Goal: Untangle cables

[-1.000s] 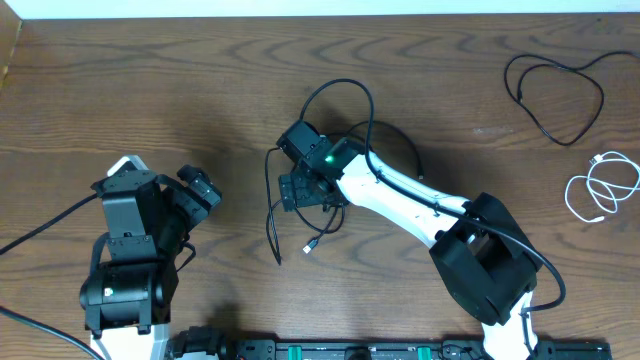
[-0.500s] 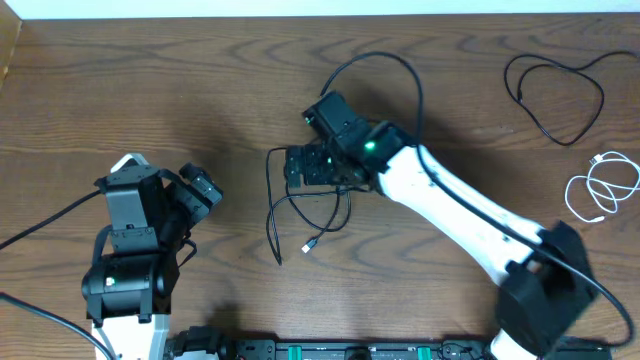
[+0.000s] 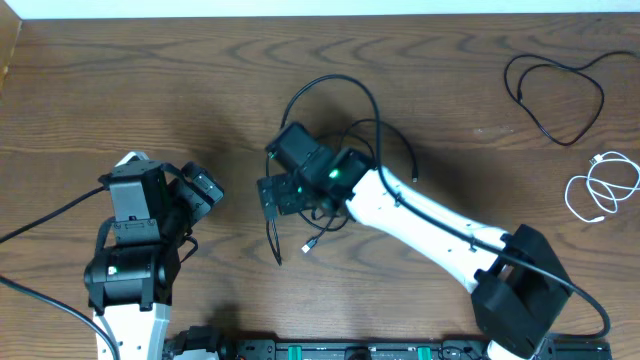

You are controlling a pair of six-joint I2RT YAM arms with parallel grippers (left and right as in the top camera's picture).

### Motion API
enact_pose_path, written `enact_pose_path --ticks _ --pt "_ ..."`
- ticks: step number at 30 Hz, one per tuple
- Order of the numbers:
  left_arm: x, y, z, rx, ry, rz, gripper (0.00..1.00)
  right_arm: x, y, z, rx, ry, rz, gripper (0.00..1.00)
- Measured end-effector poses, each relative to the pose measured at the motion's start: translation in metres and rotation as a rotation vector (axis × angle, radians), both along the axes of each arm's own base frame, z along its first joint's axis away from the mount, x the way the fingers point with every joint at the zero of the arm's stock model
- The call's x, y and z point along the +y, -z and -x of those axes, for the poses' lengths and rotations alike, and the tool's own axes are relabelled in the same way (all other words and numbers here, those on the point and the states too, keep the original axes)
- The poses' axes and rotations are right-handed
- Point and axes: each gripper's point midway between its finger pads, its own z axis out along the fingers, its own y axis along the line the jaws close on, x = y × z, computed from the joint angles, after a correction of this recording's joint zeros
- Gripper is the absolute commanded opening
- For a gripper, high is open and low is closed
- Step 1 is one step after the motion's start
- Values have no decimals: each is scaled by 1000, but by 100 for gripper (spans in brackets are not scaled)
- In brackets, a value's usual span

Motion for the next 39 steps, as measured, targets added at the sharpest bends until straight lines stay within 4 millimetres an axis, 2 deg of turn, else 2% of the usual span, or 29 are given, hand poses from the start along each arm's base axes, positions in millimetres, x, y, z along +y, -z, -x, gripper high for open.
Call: enact_pose_path --ticks 2,5,11,18,25,28,34,39 --pt "0 1 0 4 0 0 100 -7 5 4 -20 7 60 99" --pt "0 3 -1 11 0 0 100 -29 13 6 -39 36 180 99" --pt "1 6 -2 27 -4 -4 100 -64 16 -4 -97 109 334 99" --pt "1 11 -3 46 -5 -2 100 -81 14 -15 -125 203 375 99" --pt "2 15 -5 62 -5 -1 100 -96 20 -38 -75 373 302 99" --pt "2 16 -5 67 -4 -1 100 -97 34 -42 -43 407 276 99" --pt "2 17 -5 70 -5 -1 100 -93 76 -36 34 444 304 99" --pt "2 17 -5 71 -5 -1 100 -100 106 -33 97 508 345 99"
